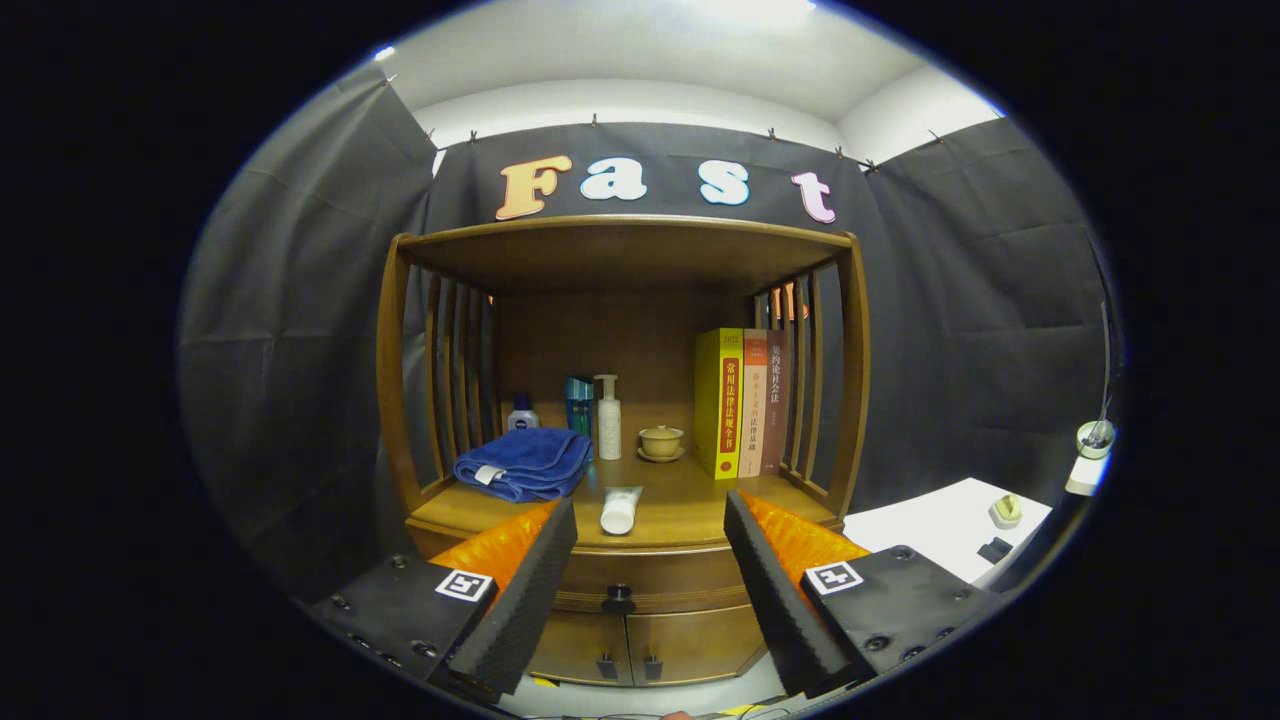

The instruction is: Pull open the drawer, take out the items inside it, and place them on the countertop above the cabinet.

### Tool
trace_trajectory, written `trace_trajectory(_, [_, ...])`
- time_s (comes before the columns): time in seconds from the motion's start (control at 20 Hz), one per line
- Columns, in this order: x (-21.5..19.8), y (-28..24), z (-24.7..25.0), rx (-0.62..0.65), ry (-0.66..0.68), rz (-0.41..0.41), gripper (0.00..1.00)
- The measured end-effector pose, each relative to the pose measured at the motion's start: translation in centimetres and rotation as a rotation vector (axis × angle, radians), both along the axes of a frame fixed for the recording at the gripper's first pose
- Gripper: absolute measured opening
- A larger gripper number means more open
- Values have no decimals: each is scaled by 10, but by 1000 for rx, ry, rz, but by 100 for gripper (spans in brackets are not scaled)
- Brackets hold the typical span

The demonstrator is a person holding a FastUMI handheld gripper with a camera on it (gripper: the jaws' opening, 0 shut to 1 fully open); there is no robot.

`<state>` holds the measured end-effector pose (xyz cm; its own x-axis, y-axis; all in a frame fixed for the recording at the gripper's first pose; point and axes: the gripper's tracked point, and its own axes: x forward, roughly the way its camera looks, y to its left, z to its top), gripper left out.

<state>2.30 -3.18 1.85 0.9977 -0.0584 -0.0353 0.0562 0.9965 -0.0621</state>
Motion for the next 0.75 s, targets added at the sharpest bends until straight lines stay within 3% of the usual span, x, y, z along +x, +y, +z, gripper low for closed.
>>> trace_trajectory(0.75, [3, 4, -5, -6, 9, 10, 98])
